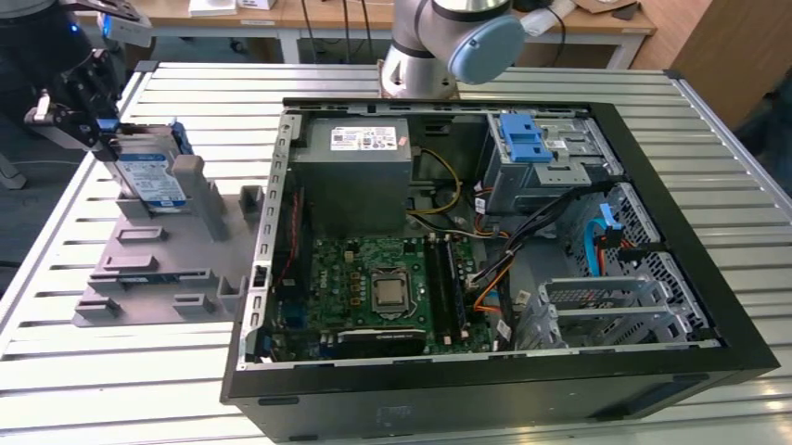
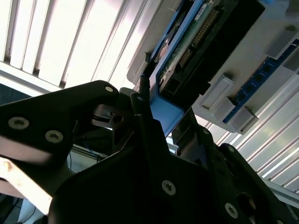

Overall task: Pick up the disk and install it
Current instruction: 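Pick up the disk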

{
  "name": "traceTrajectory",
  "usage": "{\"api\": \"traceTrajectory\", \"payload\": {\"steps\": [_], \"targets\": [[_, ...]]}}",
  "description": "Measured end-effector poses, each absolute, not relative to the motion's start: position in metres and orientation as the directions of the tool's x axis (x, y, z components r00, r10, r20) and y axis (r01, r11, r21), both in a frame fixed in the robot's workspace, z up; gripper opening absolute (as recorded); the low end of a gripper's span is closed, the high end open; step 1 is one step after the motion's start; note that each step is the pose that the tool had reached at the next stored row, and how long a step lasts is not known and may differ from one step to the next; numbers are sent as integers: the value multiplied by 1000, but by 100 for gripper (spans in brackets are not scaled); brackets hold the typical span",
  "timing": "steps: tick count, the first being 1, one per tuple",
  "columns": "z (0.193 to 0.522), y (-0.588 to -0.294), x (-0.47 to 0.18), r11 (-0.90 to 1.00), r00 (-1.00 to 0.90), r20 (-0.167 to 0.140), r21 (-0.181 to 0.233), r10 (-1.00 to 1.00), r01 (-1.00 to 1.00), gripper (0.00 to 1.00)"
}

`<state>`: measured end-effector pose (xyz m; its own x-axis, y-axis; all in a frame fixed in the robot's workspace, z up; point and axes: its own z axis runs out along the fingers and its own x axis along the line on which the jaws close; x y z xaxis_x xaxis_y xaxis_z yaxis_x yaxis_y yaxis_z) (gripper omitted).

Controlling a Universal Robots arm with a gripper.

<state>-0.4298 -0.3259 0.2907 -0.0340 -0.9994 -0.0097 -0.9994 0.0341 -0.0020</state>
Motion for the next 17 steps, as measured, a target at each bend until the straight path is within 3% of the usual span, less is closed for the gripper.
{"api": "traceTrajectory", "payload": {"steps": [17], "targets": [[290, -326, -430, 34, -34, -10, -2, -999, -999, 45]]}}
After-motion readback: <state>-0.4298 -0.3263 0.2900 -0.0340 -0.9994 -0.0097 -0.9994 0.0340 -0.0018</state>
